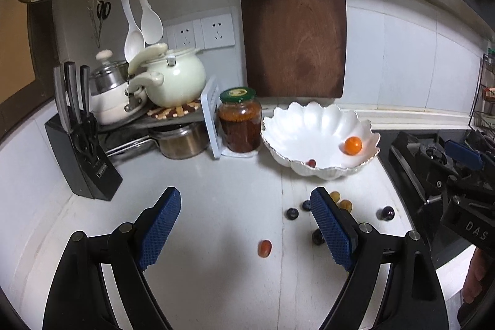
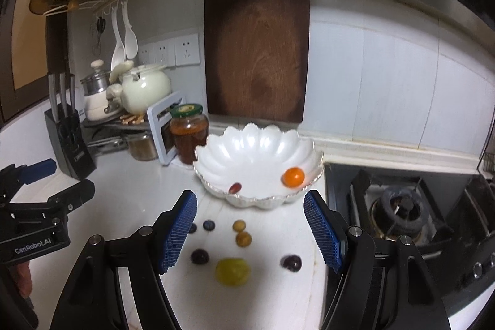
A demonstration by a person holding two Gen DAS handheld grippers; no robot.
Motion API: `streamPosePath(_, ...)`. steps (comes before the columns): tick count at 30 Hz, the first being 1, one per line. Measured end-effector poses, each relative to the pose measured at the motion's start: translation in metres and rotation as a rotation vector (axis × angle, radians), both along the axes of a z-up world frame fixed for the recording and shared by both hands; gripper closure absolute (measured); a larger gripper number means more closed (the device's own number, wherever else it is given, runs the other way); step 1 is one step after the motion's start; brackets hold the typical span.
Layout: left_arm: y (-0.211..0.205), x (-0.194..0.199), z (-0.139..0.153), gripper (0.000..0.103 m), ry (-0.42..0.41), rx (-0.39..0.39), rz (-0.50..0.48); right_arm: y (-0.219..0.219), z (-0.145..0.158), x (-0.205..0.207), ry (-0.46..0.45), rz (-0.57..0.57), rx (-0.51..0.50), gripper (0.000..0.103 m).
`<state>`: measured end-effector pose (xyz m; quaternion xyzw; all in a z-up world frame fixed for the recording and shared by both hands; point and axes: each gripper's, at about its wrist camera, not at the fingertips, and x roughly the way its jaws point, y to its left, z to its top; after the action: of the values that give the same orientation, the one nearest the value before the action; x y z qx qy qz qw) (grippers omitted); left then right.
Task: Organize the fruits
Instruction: 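Withdraw both open tools from the bowl back toward the remaining fruits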
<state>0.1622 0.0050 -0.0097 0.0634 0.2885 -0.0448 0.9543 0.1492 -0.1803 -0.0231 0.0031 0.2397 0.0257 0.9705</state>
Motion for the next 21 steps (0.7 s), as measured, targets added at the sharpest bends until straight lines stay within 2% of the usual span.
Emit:
streamPosePath(6, -0.002, 0.001, -0.019, 0.017, 0.047, 0.018, -0.02, 0.004, -0.022, -0.001, 0.041, 0.018, 0.006, 0.03)
streamPosePath(10, -0.003, 0.005, -0.034, 0.017, 0.08, 0.033, -0.019, 0.008, -0.038, -0.001, 0.067, 0.014, -0.025, 0.03)
streamPosePath(21, -0.003, 0.021, -0.072, 0.026, 0.176, 0.057, -0.032, 0.01, -0.074, 0.013, 0.17, 0.018, -0.028, 0.03)
